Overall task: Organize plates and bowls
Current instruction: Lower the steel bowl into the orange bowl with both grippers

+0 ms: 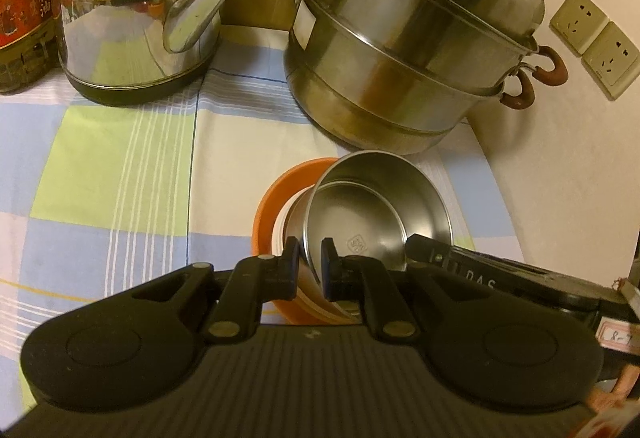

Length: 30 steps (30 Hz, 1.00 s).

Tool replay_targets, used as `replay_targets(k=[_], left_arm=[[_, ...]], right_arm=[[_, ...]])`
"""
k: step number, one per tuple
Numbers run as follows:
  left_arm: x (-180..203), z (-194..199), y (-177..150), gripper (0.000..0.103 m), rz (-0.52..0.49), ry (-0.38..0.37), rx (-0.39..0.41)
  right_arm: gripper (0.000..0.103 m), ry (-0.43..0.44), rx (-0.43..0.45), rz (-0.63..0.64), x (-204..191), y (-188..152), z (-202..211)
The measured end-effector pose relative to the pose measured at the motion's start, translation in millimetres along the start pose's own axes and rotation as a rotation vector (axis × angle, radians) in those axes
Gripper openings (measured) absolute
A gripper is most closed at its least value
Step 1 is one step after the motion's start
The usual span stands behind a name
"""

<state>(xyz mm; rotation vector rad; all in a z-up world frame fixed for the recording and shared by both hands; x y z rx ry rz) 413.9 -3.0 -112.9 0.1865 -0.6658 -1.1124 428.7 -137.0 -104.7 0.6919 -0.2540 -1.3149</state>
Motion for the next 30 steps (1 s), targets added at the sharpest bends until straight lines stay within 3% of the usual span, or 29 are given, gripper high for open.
replay_targets(k=[15, 30], left_arm=[[1.7, 3.8, 2.1, 0.009, 0.006, -0.005, 0.013], [2.4, 16.6, 6.3, 0.01, 0.028, -0.039, 0.037]], right_arm=[[0.01, 0.027, -0.01, -0.021, 3.8, -2.1, -2.2], [0.01, 0.063, 0.082, -0.09, 16.8, 4.9, 24.3]])
Point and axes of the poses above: each gripper's, at about its wrist camera, not at the fingertips, and z roughly against the way its jaws point, x to its right, y to its top, the point moved 9 cm from there along -z, roughly the way its jaws point, and after that the axes turned 12 degrees about z, right-handed, at the moved point
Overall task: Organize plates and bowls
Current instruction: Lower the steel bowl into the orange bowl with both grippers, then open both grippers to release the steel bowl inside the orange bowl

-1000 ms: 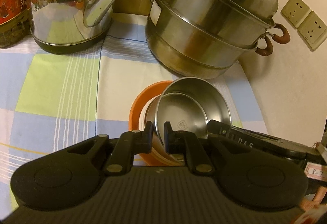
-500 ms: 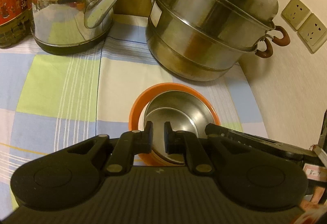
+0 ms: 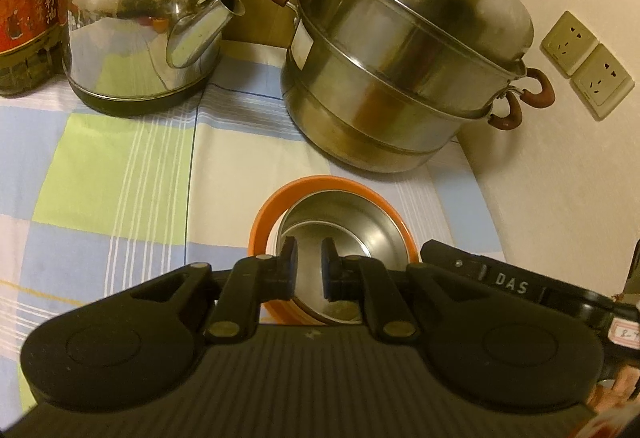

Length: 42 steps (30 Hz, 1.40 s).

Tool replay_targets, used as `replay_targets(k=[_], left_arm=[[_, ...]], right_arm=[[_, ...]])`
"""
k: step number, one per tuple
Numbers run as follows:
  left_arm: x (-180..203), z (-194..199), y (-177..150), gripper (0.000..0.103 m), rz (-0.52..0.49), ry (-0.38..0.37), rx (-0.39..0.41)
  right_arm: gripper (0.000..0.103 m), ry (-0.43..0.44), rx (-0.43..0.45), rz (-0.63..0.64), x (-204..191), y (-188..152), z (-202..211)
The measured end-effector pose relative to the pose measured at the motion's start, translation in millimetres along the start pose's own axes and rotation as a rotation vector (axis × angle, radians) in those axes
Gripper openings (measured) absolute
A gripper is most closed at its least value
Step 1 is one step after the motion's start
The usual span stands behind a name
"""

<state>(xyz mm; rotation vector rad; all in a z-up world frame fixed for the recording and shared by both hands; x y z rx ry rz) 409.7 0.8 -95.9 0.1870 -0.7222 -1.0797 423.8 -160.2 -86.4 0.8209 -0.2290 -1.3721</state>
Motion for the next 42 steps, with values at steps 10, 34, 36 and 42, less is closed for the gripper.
replay_targets(k=[10, 34, 36, 42], left_arm=[[-7.2, -5.2, -3.0, 0.01, 0.012, 0.006, -0.008], [-8.5, -2.5, -2.8, 0.013, 0.008, 0.015, -0.008], [-9.3, -0.3, -1.5, 0.018, 0.005, 0.021, -0.003], [-13.6, 3.3, 1.8, 0.03, -0.004, 0.042, 0.003]], right_arm=[[0.01, 0.081, -0.051, -0.056, -3.9, -8.2, -9.7], [0.019, 0.018, -0.068, -0.009, -0.7, -13.3, -7.3], [0.046, 0.01, -0.067, -0.01, 0.5, -12.4, -5.3], [0.059, 0.006, -0.06, -0.012, 2.8, -9.8, 1.4]])
Point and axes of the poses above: each gripper's, at about its wrist camera, not at the fingertips, and z roughly against the way its jaws point, x to its right, y to its top, the point moved 9 cm from there along -z, roughly the way its jaws point, and after that the axes turned 12 degrees about z, right-handed, at the moved point
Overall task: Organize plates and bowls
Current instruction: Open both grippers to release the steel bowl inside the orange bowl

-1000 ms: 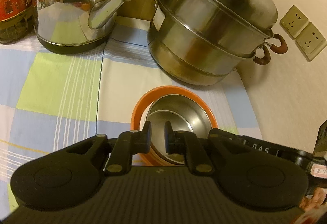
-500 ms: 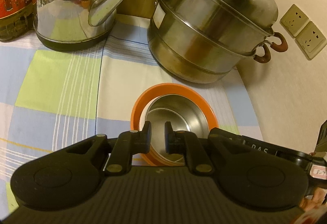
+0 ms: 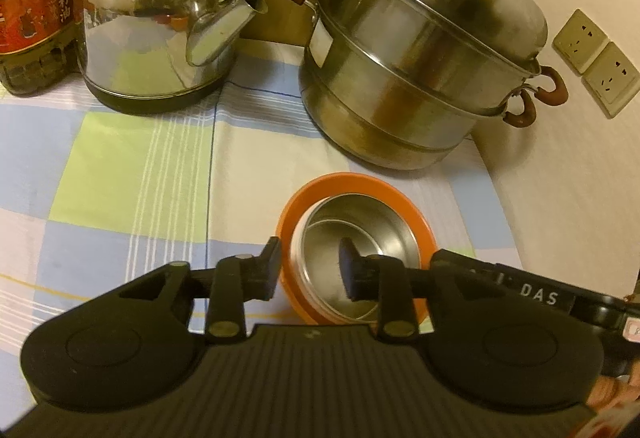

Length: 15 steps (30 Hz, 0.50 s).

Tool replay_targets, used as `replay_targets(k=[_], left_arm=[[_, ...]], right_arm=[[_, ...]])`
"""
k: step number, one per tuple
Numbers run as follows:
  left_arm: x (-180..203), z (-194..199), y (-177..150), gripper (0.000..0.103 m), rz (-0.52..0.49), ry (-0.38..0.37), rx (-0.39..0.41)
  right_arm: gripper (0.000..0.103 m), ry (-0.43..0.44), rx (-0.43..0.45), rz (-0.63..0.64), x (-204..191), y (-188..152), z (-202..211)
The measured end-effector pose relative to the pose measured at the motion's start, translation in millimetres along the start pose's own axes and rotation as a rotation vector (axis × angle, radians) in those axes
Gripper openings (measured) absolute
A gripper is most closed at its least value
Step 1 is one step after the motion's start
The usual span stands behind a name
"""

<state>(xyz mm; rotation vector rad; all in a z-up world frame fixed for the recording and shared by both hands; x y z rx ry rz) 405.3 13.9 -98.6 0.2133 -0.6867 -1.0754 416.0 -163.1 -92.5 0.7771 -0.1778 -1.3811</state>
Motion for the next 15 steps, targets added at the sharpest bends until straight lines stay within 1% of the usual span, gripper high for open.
replay_targets(k=[2, 3, 5, 7, 13, 15], left_arm=[[-2.6, -0.9, -0.1, 0.039, 0.001, 0.007, -0.004], [-4.0, -1.7, -0.6, 0.041, 0.003, 0.01, -0.008], [-6.4, -4.3, -2.7, 0.052, 0.008, 0.011, -0.019], [-9.6, -6.7, -4.2, 0.059, 0.014, 0.02, -0.021], [-16.4, -16.6, -7.7, 0.06, 0.025, 0.037, -0.03], [-16.8, -19.9, -7.5, 0.06, 0.034, 0.022, -0.03]], right_arm=[[0.059, -0.001, -0.005, -0.004, 1.1, -0.2, 0.7], [0.059, 0.0, -0.007, -0.007, 1.9, -0.6, 1.2], [0.059, -0.001, -0.012, -0.01, 4.2, -1.6, 1.3], [0.059, -0.005, -0.022, -0.01, 6.1, -2.7, 0.0], [0.059, -0.012, -0.046, -0.021, 13.3, -8.3, -5.3], [0.059, -0.012, -0.055, -0.025, 14.3, -9.5, -8.5]])
Point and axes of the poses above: each gripper's, at about its wrist camera, not at the fingertips, and z roughly against the way its jaws point, x to its right, y to its top, the point moved 9 cm from there along -z, roughly the way its jaws point, and after that the axes turned 12 degrees about z, right-handed, at the moved point
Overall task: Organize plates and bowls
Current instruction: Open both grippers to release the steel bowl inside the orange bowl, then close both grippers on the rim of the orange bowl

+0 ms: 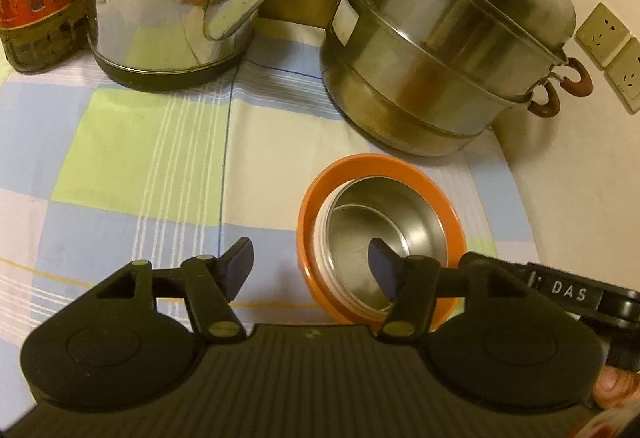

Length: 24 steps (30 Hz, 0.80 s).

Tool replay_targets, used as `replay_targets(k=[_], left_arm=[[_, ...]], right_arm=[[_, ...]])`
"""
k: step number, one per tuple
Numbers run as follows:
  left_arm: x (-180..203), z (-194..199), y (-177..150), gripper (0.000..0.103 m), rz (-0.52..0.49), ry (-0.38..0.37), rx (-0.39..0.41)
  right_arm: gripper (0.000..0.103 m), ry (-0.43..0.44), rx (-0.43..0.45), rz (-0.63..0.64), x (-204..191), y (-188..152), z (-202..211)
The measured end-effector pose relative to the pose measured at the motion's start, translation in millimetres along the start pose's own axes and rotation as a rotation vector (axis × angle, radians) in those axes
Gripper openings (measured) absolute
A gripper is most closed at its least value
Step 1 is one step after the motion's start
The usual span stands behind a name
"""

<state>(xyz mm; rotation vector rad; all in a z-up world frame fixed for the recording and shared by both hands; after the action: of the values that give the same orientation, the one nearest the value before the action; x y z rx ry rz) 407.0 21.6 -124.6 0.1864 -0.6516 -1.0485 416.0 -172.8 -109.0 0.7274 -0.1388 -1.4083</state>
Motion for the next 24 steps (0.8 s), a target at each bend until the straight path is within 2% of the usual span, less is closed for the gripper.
replay_targets(k=[6, 14, 24], left_arm=[[2.0, -12.7, -1.5, 0.059, 0.014, -0.017, -0.03], [4.8, -29.2, -6.3, 0.043, 0.02, -0.026, -0.058], [4.7, -40.4, -8.9, 0.036, 0.01, -0.018, -0.067]], right_arm=[[0.059, 0.025, -0.019, -0.013, -0.5, -0.9, -10.7], [0.059, 0.038, -0.049, -0.035, -0.4, -3.4, -24.7], [0.059, 0.053, -0.077, -0.061, -2.7, -9.6, -42.7]])
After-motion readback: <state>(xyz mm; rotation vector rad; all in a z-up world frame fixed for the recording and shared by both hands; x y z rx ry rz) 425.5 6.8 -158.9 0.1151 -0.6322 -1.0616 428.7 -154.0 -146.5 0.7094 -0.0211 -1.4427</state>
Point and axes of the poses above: each gripper's, at about its wrist camera, not at the fingertips, and z roughly against the way its jaws point, x to its right, y to its top, the point moved 9 cm from there along -z, roughly the way its jaws point, and after that the axes turned 12 degrees about z, right-handed, at the moved point
